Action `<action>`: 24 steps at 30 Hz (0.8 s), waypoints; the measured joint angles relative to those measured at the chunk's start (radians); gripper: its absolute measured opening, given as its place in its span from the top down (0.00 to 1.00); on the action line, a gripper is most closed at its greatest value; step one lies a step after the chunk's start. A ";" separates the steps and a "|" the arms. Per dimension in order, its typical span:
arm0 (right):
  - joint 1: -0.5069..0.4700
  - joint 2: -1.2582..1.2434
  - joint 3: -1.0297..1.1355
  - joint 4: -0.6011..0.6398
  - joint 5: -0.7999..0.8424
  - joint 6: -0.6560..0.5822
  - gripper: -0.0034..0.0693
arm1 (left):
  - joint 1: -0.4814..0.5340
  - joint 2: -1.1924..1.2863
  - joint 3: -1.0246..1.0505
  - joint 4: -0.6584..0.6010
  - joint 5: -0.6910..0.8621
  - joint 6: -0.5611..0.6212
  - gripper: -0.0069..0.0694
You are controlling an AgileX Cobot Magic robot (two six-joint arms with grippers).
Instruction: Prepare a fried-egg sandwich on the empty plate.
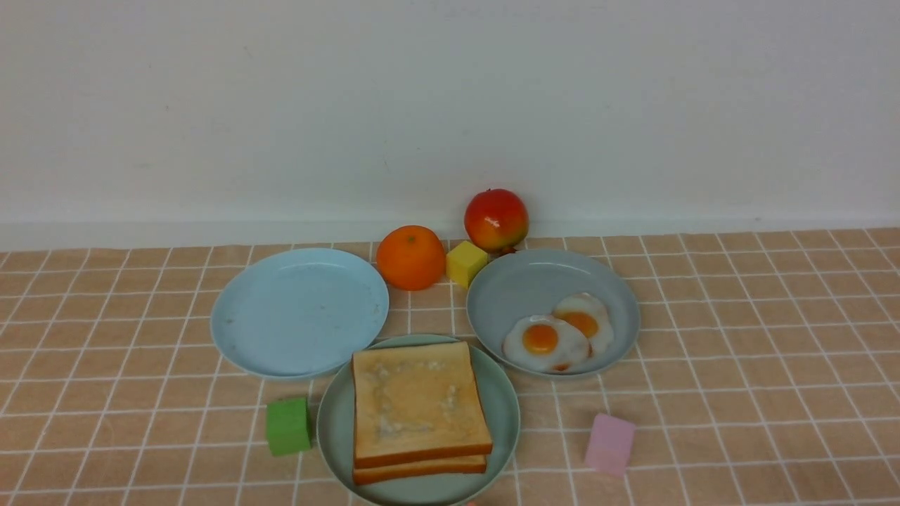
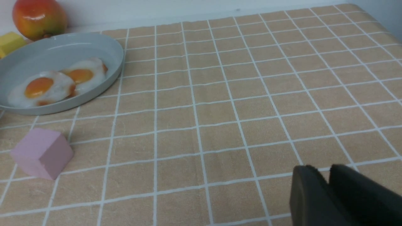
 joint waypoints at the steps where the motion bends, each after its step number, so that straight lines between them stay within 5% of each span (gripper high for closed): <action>1: 0.000 0.000 0.000 0.000 0.000 0.000 0.79 | 0.000 0.000 0.000 0.000 0.000 0.000 0.91; 24: 0.000 0.000 0.000 0.000 0.000 0.001 0.75 | 0.000 0.000 0.000 0.000 0.000 0.000 0.91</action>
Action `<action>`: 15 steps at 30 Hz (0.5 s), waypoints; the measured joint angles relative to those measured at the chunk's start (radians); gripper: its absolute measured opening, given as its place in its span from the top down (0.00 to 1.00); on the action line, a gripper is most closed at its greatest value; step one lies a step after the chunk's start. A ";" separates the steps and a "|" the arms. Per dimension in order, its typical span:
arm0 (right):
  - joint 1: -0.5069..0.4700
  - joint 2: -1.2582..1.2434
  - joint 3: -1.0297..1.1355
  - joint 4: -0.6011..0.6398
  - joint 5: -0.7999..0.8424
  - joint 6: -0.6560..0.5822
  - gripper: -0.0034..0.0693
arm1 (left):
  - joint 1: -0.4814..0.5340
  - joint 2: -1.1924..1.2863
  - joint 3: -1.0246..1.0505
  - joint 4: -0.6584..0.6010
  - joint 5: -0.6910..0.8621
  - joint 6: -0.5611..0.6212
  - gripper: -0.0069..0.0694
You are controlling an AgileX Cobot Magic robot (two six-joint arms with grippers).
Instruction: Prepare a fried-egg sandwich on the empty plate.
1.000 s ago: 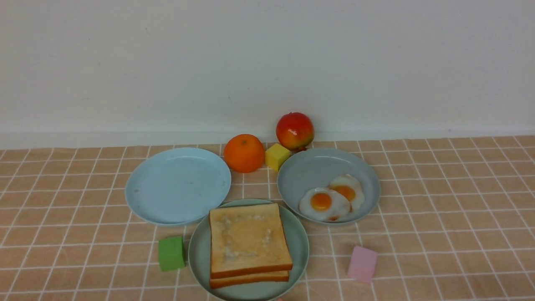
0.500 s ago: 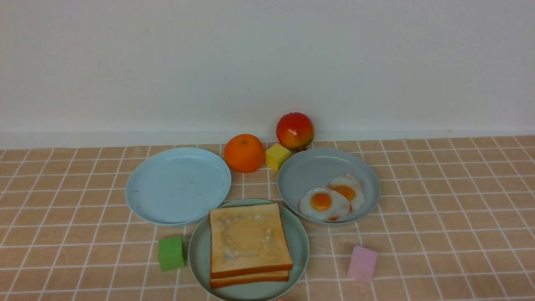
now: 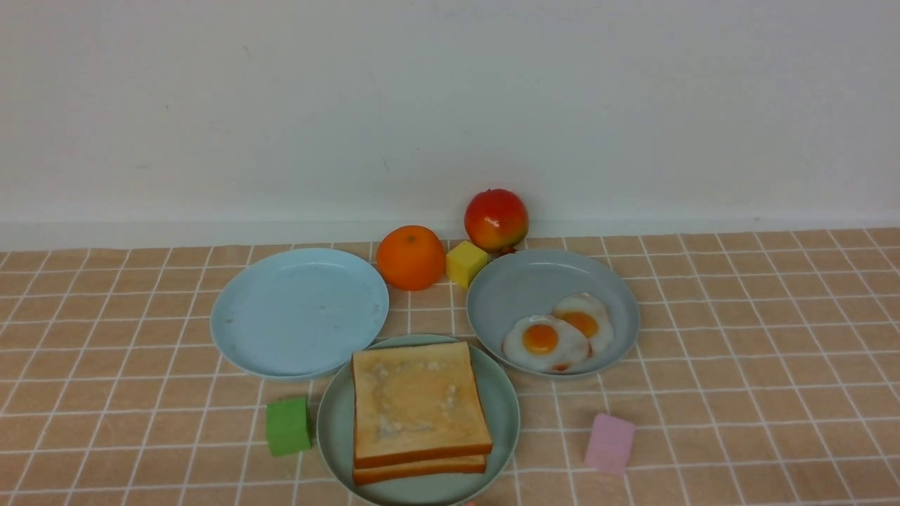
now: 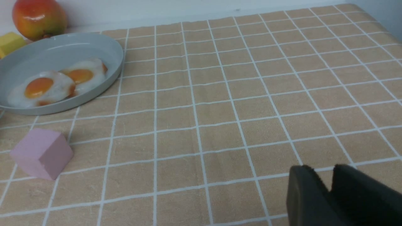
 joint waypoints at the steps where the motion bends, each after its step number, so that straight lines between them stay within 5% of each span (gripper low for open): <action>1: 0.000 0.000 0.000 0.000 0.000 0.000 0.74 | 0.000 0.000 0.000 0.000 0.000 0.000 0.91; 15: 0.000 0.000 0.000 0.000 0.000 0.000 0.73 | 0.000 0.000 0.000 0.000 0.000 0.000 0.91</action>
